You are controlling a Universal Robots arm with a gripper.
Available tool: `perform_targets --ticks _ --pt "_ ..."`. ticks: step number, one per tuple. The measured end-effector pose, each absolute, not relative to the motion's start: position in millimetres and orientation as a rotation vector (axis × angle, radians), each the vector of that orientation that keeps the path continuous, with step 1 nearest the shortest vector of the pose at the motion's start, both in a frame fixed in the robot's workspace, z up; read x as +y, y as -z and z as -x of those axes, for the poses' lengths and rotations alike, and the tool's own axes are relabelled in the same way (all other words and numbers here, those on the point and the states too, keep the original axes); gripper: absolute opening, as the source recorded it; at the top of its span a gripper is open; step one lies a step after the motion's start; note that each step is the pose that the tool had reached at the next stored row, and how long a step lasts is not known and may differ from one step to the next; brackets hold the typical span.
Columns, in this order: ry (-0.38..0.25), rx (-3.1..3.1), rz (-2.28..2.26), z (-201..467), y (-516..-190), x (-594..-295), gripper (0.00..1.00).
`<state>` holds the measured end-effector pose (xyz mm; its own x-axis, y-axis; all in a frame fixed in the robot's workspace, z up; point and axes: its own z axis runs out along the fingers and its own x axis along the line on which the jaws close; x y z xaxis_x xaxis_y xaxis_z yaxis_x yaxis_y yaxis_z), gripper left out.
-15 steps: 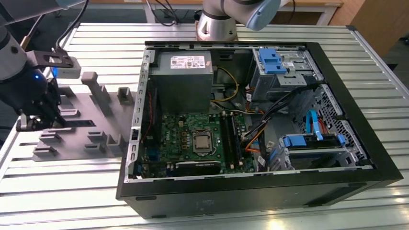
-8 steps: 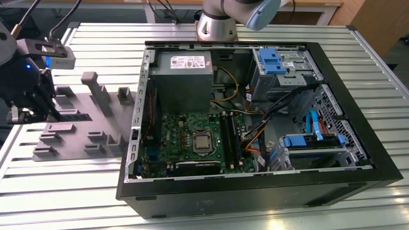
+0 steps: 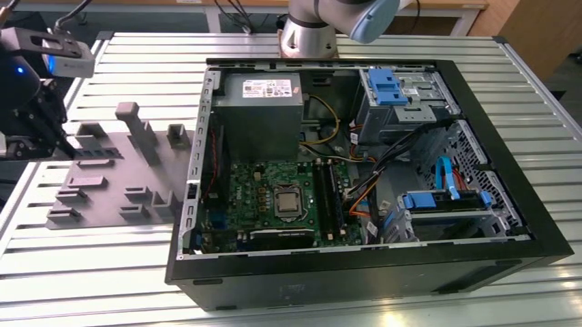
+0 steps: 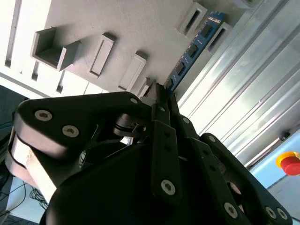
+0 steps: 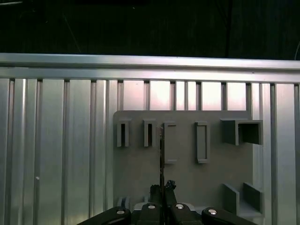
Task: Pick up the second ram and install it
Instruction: 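Pick up the second ram and move it above second insertion slot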
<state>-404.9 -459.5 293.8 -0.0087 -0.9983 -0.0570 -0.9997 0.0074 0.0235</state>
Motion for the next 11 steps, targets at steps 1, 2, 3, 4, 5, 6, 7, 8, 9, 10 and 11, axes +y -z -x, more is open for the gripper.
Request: perform_targets --ticks 1,2,3,4,5,6,7,8,9,10,11 --pt "-0.09 2.212 2.194 404.9 -297.8 -459.5 0.14" --pt "-0.091 2.212 2.194 404.9 -301.8 -459.5 0.14" --pt "-0.091 2.211 2.193 404.9 -306.0 -459.5 0.14" --pt "-0.092 2.211 2.193 404.9 -310.5 -459.5 0.14" --pt "-0.093 2.211 2.193 404.9 -315.4 -459.5 0.14" --pt "-0.094 2.21 2.192 404.9 -319.5 -459.5 0.14" --pt "-0.095 2.21 2.192 404.9 -323.5 -459.5 0.14" --pt "-0.096 2.209 2.191 404.9 -327.5 -459.5 0.14" --pt "-0.096 2.209 2.191 404.9 -331.9 -459.5 0.14" --pt "-0.097 2.209 2.191 404.9 -336.5 -459.5 0.14" --pt "-0.098 2.208 2.191 404.9 -341.1 -459.5 0.14"
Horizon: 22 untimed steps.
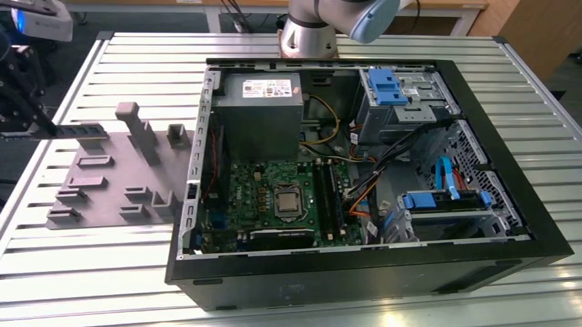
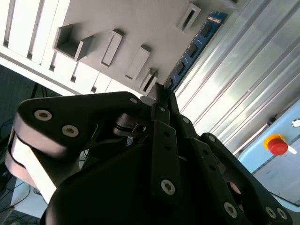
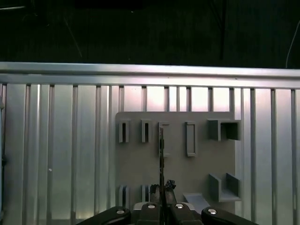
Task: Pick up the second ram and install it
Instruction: 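Pick up the second ram and move it above second insertion slot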
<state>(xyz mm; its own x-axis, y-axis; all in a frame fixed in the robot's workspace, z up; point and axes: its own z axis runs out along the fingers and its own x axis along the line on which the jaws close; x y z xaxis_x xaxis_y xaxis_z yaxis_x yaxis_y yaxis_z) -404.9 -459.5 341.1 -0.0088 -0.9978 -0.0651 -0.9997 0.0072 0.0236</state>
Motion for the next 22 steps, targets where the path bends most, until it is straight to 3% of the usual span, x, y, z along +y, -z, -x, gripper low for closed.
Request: perform_targets --ticks 13,22 --pt "-0.109 2.203 2.185 405.0 -391.3 -459.5 0.14" --pt "-0.111 2.202 2.184 395.7 -393.3 -459.6 0.14"
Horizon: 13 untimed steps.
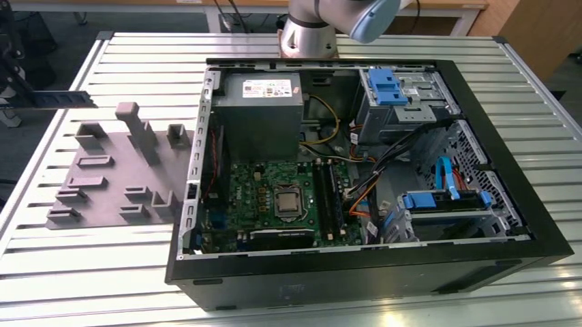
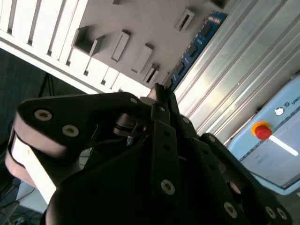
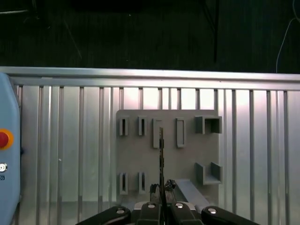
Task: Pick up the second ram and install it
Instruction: 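Pick up the second ram and move it above second insertion slot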
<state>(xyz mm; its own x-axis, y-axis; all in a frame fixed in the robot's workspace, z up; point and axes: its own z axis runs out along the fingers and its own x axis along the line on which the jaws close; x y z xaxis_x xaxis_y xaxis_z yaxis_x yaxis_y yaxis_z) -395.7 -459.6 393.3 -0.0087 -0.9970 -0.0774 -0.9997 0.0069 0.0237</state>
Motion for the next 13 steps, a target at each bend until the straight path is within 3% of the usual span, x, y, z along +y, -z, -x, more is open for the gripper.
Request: perform_targets --ticks 13 --pt "-0.111 2.202 2.184 337.8 -393.3 -459.5 0.14"
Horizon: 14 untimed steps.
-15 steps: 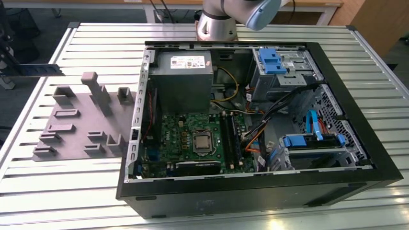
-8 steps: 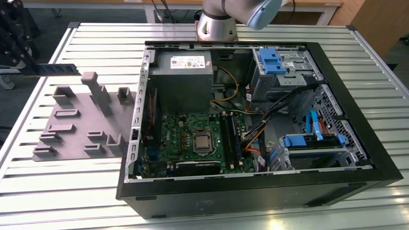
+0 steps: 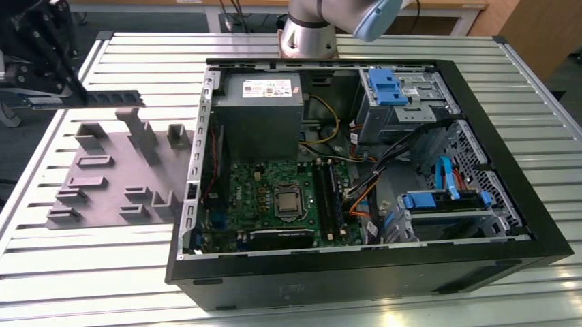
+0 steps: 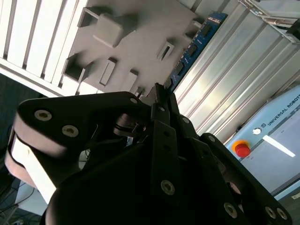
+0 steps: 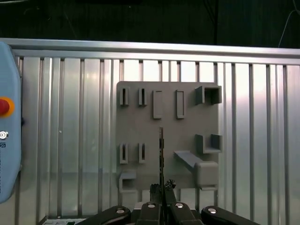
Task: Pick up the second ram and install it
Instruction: 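Pick up the second ram and move it above second insertion slot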
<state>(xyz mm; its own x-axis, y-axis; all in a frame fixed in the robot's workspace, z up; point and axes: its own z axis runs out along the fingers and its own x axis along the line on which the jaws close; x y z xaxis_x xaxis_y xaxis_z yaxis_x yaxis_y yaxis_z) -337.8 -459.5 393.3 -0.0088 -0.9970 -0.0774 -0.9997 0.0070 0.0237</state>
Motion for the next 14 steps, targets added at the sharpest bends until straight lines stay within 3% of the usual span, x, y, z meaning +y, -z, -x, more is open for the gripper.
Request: perform_targets --ticks 14 --pt "-0.111 2.201 2.184 277.8 -393.2 -459.5 0.14"
